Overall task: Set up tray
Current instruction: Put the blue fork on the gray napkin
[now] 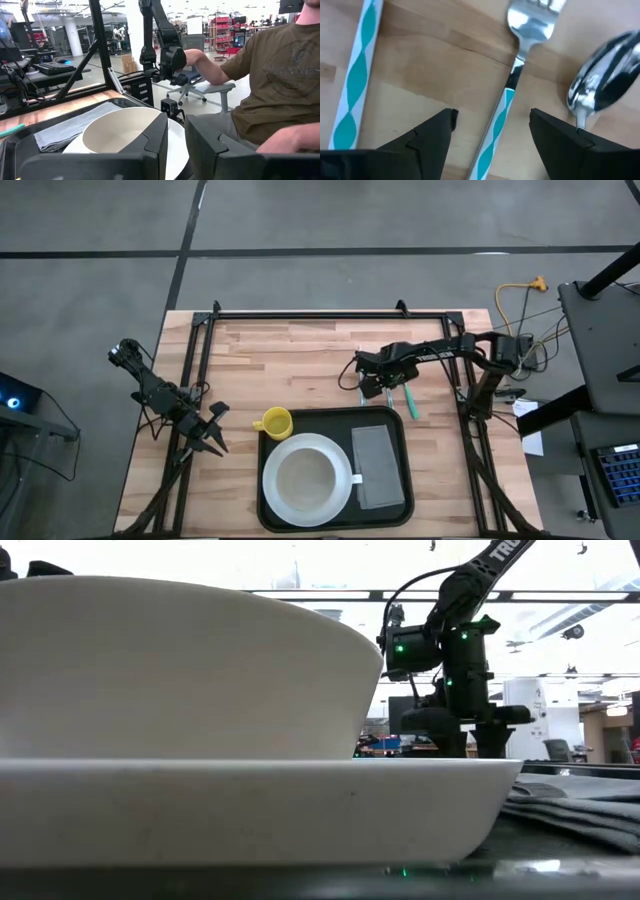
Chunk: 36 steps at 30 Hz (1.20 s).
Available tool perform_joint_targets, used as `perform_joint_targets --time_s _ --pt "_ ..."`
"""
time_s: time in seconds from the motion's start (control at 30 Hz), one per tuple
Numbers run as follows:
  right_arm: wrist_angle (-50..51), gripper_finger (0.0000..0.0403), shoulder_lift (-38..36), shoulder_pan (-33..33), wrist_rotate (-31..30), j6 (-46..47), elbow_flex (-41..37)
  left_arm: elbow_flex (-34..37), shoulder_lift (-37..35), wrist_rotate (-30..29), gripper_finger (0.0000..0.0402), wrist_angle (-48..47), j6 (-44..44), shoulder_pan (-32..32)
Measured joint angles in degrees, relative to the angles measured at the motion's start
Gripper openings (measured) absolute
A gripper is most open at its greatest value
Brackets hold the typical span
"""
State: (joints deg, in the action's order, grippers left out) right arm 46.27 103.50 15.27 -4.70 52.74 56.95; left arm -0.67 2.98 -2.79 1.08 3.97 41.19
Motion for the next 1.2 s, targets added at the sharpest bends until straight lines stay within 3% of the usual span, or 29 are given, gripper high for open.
perform_joint_targets --time_s 0.73,0.93,1.2 --pt "-2.1 0.0227 -0.2 0.0 -0.5 1.4 -0.3 0.0 0.0 0.0 0.0048 0.0 0.0 0.0" --pt "-2.6 0.0163 -0.2 0.0 0.9 1.5 -0.2 0.0 0.0 0.0 0.0048 0.0 0.0 0.0" --pt "-2.7 0.0025 -0.2 0.0 0.5 0.8 -0.1 0.0 0.0 0.0 0.0048 0.0 0.0 0.0"
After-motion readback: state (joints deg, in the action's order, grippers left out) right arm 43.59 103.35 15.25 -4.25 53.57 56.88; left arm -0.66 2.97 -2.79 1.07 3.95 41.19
